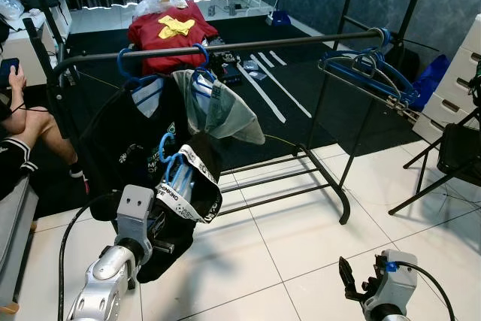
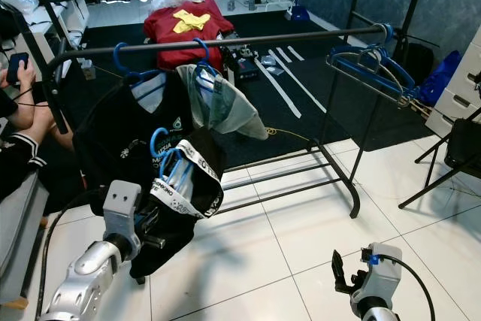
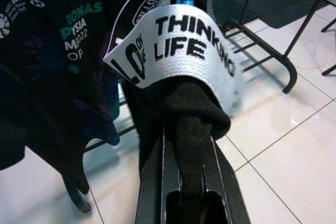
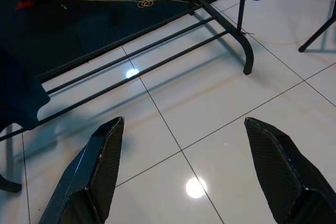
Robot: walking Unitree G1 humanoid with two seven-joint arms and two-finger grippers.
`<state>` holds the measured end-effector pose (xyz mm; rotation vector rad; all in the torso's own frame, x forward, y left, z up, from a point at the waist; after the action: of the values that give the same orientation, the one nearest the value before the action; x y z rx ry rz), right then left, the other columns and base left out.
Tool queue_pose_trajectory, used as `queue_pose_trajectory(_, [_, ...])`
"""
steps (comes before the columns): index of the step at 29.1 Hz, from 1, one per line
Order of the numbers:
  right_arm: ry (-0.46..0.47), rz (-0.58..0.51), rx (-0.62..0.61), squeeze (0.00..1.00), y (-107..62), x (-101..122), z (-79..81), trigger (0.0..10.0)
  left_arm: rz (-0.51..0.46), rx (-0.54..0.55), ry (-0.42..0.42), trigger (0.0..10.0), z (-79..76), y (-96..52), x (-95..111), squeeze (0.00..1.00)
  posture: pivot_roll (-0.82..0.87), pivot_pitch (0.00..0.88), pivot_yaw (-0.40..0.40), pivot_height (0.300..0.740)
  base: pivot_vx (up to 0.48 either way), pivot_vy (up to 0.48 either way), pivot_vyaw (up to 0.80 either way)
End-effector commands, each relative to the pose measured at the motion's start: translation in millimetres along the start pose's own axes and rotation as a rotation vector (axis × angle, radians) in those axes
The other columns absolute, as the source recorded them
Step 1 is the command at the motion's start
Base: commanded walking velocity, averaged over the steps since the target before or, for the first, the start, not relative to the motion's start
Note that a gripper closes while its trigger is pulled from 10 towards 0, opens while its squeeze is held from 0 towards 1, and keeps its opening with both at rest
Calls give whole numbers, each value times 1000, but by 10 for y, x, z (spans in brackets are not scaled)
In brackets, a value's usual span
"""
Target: Hang hanger
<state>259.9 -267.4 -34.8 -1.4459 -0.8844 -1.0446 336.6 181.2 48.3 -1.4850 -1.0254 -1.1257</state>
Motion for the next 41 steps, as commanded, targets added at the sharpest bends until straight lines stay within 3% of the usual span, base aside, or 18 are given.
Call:
queue_pose_trajectory(1, [13,0,-1,0,-1,6,23,10000,18,11,5,10000,48,5,-15,0,-40,43,-4,740,0,0,0])
queue_pose_trajectory(36, [0,-5,4,0,-28,55,45,10000,75,-26,-20,10000,-73,-5,-132,0,-40,46,-5,740,0,-453,0])
queue_pose_trajectory(41, [-22,5,16,0,-28,40,61,10000,69,-27,-28,10000,-89,18,-111,0,-43,39,-6,740,0,-350,800])
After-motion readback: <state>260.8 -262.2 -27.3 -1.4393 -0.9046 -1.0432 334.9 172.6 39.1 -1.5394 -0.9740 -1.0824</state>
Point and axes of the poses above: a point about 5 cm out from each wrist's last joint towards the gripper, its own y axis pointing out of the wrist towards the gripper, its own x axis along the axis of the wrist's last joint, z = x × y, the point moved 6 cm from there along y, pointing out of the wrist towards the gripper, and after that the axes turned 8 degrees about -y, right-handed, at the moved point
